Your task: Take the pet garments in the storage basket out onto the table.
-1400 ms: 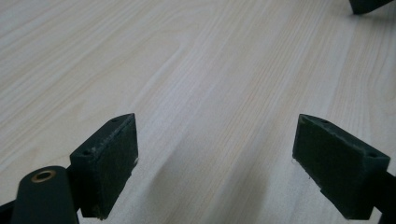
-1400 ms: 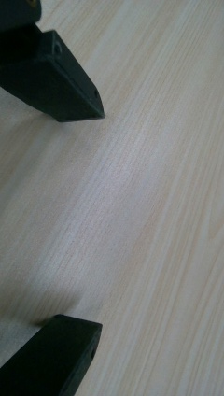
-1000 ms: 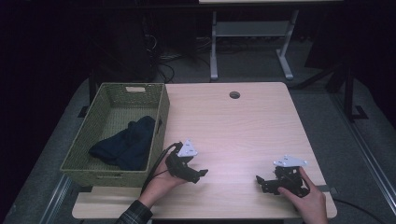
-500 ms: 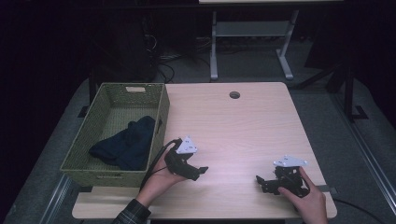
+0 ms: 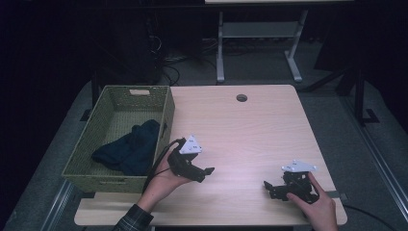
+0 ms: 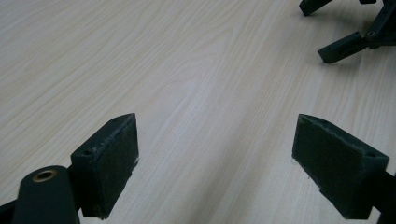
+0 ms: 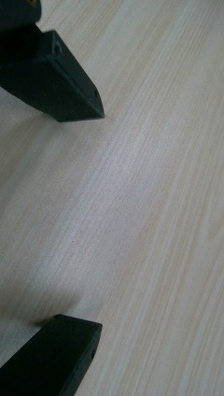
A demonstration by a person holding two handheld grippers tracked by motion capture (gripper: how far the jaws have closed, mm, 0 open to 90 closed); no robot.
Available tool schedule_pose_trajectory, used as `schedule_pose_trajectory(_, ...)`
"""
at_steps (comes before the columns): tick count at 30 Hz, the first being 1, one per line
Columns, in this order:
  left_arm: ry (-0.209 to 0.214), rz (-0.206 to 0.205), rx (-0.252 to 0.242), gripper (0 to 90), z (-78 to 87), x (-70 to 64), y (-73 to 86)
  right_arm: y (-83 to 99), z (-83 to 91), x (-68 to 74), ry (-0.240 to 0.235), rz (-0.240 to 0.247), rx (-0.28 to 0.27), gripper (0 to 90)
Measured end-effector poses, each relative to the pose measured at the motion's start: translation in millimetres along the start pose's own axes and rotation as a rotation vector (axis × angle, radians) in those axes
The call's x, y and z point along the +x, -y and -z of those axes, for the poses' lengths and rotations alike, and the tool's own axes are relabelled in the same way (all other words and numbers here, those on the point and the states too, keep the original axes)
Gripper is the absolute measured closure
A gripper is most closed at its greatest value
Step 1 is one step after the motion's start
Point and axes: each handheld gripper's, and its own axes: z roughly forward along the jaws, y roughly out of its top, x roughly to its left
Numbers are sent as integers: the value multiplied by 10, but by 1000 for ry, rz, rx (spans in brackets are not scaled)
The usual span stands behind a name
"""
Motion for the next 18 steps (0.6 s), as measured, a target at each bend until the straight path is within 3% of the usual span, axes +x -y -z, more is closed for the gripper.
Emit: schedule_pose_trajectory(18, -10, 4, -29, 146, 203, 112, -202, 0, 0, -1, 0, 2, 0, 4)
